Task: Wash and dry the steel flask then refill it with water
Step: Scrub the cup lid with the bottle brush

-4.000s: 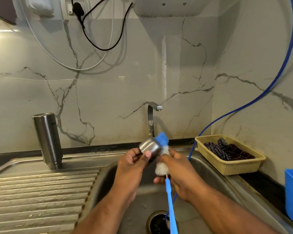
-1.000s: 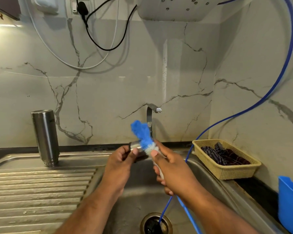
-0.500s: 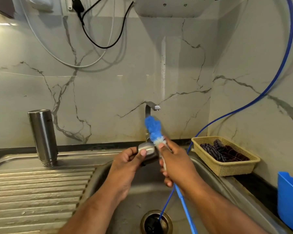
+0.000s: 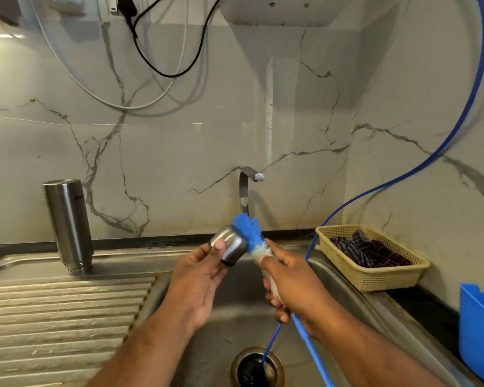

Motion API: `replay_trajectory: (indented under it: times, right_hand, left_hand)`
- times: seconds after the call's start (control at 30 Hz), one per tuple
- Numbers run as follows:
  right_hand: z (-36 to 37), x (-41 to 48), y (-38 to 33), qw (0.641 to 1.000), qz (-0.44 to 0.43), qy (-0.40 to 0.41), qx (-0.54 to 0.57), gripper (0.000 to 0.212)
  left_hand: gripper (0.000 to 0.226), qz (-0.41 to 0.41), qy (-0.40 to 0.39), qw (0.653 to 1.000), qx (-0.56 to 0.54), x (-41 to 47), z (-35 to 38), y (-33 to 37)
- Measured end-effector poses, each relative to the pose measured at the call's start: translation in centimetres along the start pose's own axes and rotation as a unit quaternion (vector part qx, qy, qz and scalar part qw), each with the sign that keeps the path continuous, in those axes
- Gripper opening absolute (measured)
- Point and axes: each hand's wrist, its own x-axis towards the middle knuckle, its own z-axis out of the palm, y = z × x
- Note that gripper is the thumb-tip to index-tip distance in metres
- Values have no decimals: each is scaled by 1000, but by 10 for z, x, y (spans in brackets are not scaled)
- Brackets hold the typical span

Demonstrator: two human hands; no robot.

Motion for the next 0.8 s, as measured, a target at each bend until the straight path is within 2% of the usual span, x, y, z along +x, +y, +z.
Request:
replay_trajectory:
  times: [0.1, 0.17, 0.3, 0.37, 0.5, 0.67, 0.73, 0.8]
  right_hand:
    - [0, -2, -9, 999, -50, 11, 3, 52]
    - [3, -5, -13, 997, -74, -8, 3, 50]
    - [6, -1, -4, 999, -41, 4, -13, 53]
    - [4, -1, -3, 1000, -26, 2, -1, 52]
    - [-3, -3, -11, 997, -26, -13, 73, 44]
    - [6, -12, -15, 994, -36, -83, 63, 49]
    - [8, -9, -14, 996, -39, -63, 42, 50]
    - [3, -6, -14, 998, -39, -29, 31, 49]
  left_hand:
    - [22, -8, -41, 999, 34, -6, 2, -2]
    - [23, -3, -40, 999, 28, -5, 1, -2]
    - [25, 18, -3, 999, -44, 2, -3, 4]
    - [30, 13, -15, 999, -34, 2, -3, 5]
    - [22, -10, -54, 998, 4, -1, -1, 3]
    - [16, 14, 4, 999, -43, 3, -6, 11]
    - [18, 16, -3, 1000, -16, 2, -8, 10]
    - [22, 24, -50, 995, 80, -2, -6, 3]
